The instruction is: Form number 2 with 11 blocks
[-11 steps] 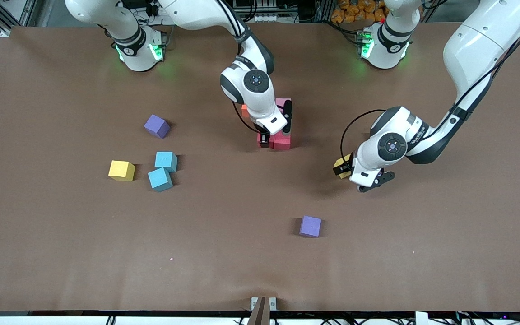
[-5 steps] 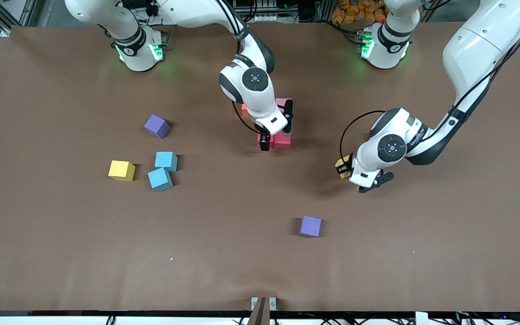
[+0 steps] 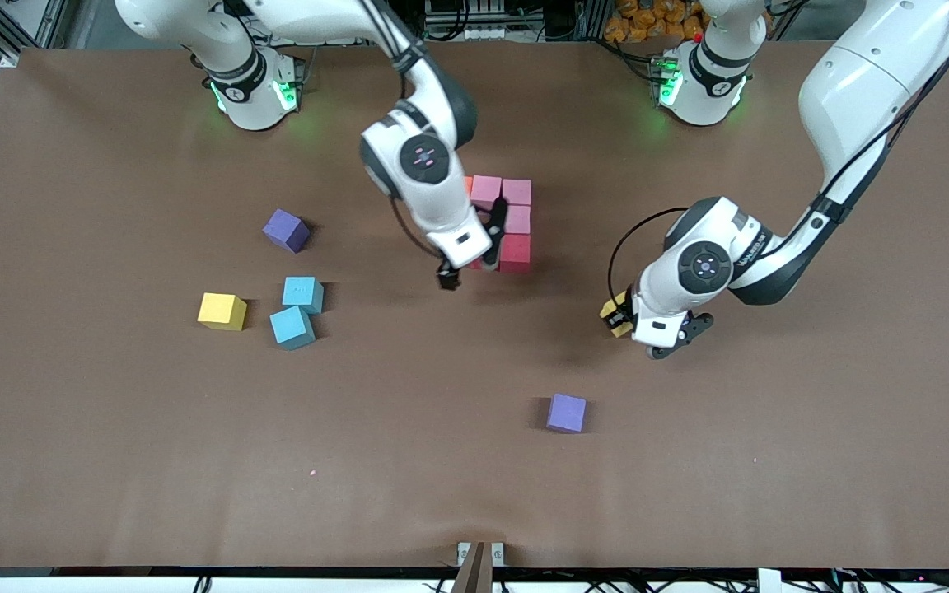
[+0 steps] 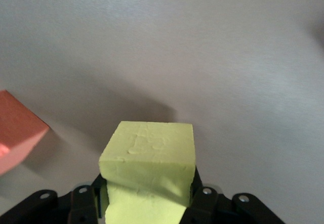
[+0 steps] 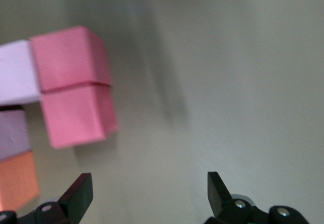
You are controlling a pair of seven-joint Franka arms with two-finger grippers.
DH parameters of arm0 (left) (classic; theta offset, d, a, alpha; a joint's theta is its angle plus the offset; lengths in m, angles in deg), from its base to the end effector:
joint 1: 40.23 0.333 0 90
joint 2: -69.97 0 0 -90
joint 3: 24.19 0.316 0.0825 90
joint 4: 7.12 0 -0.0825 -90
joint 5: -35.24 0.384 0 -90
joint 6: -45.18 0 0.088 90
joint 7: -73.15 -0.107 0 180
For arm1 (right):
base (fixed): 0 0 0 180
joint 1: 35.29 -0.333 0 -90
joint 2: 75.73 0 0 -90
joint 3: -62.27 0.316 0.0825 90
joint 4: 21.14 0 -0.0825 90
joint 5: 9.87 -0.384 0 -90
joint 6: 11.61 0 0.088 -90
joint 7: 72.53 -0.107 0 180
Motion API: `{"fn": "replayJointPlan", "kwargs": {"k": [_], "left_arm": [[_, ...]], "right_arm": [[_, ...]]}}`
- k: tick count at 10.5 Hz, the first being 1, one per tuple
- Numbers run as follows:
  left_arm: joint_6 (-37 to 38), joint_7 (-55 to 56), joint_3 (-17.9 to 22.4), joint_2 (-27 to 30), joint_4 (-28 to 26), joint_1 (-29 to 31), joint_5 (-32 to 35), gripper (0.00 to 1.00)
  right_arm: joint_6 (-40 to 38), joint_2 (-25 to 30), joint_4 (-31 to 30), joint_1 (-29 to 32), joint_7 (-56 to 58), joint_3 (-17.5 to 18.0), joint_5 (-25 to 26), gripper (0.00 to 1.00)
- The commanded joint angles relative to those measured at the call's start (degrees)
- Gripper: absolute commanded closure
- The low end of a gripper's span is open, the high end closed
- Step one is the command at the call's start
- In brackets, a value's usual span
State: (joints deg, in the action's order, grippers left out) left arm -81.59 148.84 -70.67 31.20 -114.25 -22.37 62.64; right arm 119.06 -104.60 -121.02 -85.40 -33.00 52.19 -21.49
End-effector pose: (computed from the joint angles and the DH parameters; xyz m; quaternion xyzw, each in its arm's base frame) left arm 0.5680 -0.2583 0.2370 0.9530 0.2955 -0.0665 0.0053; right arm 0.5012 0.4417 0.2944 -0.8005 -0.5978 -0.0221 0.0363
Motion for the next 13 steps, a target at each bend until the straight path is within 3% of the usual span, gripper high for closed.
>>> {"fn": "replayJointPlan", "kwargs": {"k": [1, 3, 7, 13], "left_arm": [[2.8, 7.1, 0.1, 1.2, 4.1, -5.3, -2.6, 0.54], [2.8, 14.0, -0.4, 1.2, 6.4, -8.9, -3.9, 0.55], [2.8, 26.4, -0.3, 1.2, 10.8, -18.1, -5.0, 0.55], [2.8, 42.3, 0.1, 1.2, 13.1, -27.9, -4.0, 0.55]], "right_arm": [[-0.6, 1.2, -0.8, 8.0, -1.1, 0.7, -0.5, 0.0], [-0.9, 1.3, -1.2, 13.8, -1.9, -0.5, 0.2, 0.0], [-0.6, -0.2, -2.3, 14.6, -6.6, -9.2, 0.4, 0.0], [-0.5, -1.8, -5.8, 17.7, -21.6, -9.9, -0.3, 0.0]]}}
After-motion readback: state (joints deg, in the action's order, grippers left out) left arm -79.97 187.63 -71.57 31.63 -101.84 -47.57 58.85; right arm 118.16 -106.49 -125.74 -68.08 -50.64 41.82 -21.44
